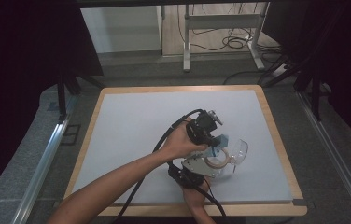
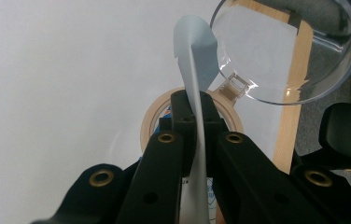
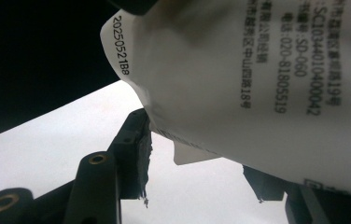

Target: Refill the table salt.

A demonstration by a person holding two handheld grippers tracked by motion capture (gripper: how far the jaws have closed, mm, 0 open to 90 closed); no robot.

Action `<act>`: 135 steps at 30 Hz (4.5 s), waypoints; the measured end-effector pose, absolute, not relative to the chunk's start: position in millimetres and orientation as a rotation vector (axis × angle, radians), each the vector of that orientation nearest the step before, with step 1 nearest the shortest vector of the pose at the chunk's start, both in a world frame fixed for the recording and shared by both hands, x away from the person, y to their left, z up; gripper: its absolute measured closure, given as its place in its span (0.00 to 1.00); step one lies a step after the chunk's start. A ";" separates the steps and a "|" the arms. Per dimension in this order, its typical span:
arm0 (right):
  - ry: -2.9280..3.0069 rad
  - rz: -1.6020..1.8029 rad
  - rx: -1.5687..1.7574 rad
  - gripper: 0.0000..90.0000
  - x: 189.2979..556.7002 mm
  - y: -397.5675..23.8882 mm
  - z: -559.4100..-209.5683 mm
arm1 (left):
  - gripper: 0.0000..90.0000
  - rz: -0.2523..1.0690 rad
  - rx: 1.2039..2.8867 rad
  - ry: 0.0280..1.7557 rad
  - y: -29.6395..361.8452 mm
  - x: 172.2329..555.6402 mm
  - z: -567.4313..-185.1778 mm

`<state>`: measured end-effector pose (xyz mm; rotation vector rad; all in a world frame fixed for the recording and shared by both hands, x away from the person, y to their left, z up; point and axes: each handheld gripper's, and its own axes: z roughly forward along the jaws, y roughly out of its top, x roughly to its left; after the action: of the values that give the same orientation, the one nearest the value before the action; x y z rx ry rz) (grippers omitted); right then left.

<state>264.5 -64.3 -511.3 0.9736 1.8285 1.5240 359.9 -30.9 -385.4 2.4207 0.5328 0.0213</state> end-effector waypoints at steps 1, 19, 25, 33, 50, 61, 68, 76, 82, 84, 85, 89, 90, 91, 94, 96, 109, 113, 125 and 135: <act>1.828 1.527 0.975 0.54 263.9 -64.1 -510.6 | 1.00 0.021 2.419 0.534 -30.9 359.8 -385.1; 1.815 1.527 0.978 0.54 265.2 -63.8 -508.5 | 1.00 0.026 2.454 0.526 -35.3 360.1 -383.6; 1.826 1.520 0.970 0.54 264.8 -65.2 -508.0 | 1.00 0.015 2.453 0.531 -35.7 361.1 -384.7; 1.817 1.534 0.994 0.54 266.8 -66.7 -508.3 | 1.00 0.017 2.459 0.530 -38.4 361.7 -386.2; 1.816 1.545 1.015 0.55 269.4 -65.1 -507.5 | 1.00 0.032 2.464 0.527 -38.4 361.3 -385.0; 1.825 1.540 1.005 0.55 268.7 -67.1 -507.9 | 1.00 0.022 2.460 0.525 -38.4 361.8 -384.9; 1.835 1.540 0.985 0.55 266.3 -67.7 -507.7 | 1.00 0.034 2.462 0.514 -37.8 359.3 -383.4; 1.834 1.548 0.965 0.55 264.8 -67.9 -505.8 | 1.00 0.032 2.473 0.511 -37.8 358.6 -381.4; 1.834 1.547 0.963 0.55 264.6 -68.2 -506.2 | 1.00 0.029 2.480 0.511 -38.4 359.7 -381.8; 1.835 1.548 0.962 0.55 264.9 -68.2 -506.3 | 1.00 0.028 2.477 0.513 -38.1 359.9 -381.7; 1.836 1.547 0.961 0.55 265.0 -68.1 -505.9 | 1.00 0.028 2.476 0.515 -37.9 360.0 -381.4; 1.838 1.551 0.959 0.55 265.5 -67.9 -504.8 | 1.00 0.023 2.479 0.518 -37.5 361.2 -380.8; 1.839 1.552 0.961 0.54 265.4 -67.8 -504.7 | 1.00 0.026 2.482 0.517 -37.7 361.4 -381.2; 1.841 1.553 0.962 0.54 265.4 -67.8 -504.2 | 1.00 0.027 2.482 0.519 -38.0 361.4 -381.3; 1.841 1.552 0.963 0.54 265.4 -67.9 -503.4 | 1.00 0.027 2.480 0.520 -38.3 361.3 -381.1; 1.839 1.553 0.964 0.54 265.2 -67.9 -503.3 | 1.00 0.028 2.481 0.521 -38.8 360.9 -381.3; 1.834 1.553 0.968 0.54 266.1 -67.8 -503.7 | 1.00 0.030 2.498 0.518 -40.3 362.0 -381.8; 1.831 1.558 0.969 0.54 266.0 -67.3 -503.3 | 1.00 0.032 2.501 0.519 -40.2 362.0 -381.1; 1.830 1.566 0.978 0.54 266.4 -66.8 -503.4 | 1.00 0.042 2.512 0.513 -41.5 362.5 -380.4; 1.822 1.562 0.971 0.54 266.7 -69.7 -502.4 | 1.00 0.035 2.506 0.510 -43.7 363.1 -378.2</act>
<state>266.7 -69.7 -502.4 0.9714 1.8222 1.5617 363.1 -43.7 -378.2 2.5059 0.5102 0.0350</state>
